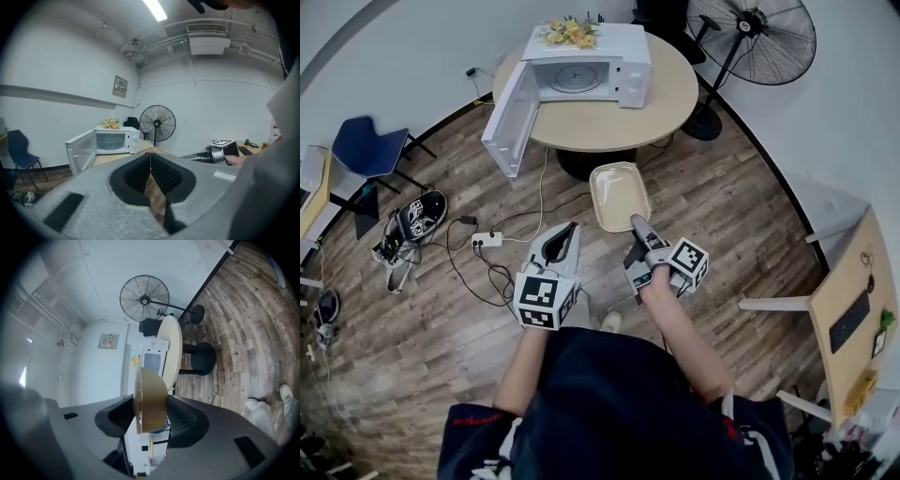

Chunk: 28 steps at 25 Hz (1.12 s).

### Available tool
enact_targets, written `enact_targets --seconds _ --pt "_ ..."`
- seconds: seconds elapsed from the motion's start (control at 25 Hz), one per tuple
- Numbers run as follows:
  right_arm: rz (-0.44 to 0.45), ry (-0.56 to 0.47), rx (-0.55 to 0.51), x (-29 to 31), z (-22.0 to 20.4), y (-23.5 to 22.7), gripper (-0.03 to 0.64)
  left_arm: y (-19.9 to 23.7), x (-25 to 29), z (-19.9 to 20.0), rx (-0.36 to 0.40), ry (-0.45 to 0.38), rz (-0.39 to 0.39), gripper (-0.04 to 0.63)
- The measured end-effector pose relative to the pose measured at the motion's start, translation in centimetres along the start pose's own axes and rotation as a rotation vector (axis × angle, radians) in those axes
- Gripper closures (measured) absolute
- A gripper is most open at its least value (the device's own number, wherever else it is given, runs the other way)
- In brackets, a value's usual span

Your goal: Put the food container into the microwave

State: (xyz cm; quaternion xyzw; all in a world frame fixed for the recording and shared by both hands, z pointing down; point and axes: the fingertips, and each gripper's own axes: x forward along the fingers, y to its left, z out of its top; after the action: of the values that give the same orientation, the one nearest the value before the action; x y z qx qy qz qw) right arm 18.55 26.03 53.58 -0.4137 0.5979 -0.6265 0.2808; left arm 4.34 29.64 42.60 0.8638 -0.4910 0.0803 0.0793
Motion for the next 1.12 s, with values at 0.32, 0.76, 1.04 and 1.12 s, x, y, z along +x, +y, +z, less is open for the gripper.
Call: enact_targets --seconds 0.32,0.76,1.04,1.12 --pt "-0.004 -0.008 -0.016 3.9 1.2 0.7 0.405 3.5 2.8 0.4 -0.007 0.001 -0.003 0.577" --pt "-0.003 -0.042 -0.002 13.9 4.3 2.7 0.405 11.1 10.8 3.2 -0.004 -0.007 -0.056 0.577" --pt "-0.032 -0.071 0.006 19.7 5.2 4.4 0.405 16.0 14.5 5.1 -0.002 -0.004 -0.094 0.577" --pt "-0.043 -0.078 0.007 21.5 5.4 4.8 0.405 17.6 15.6 5.6 -0.001 -0.004 -0.106 0.577"
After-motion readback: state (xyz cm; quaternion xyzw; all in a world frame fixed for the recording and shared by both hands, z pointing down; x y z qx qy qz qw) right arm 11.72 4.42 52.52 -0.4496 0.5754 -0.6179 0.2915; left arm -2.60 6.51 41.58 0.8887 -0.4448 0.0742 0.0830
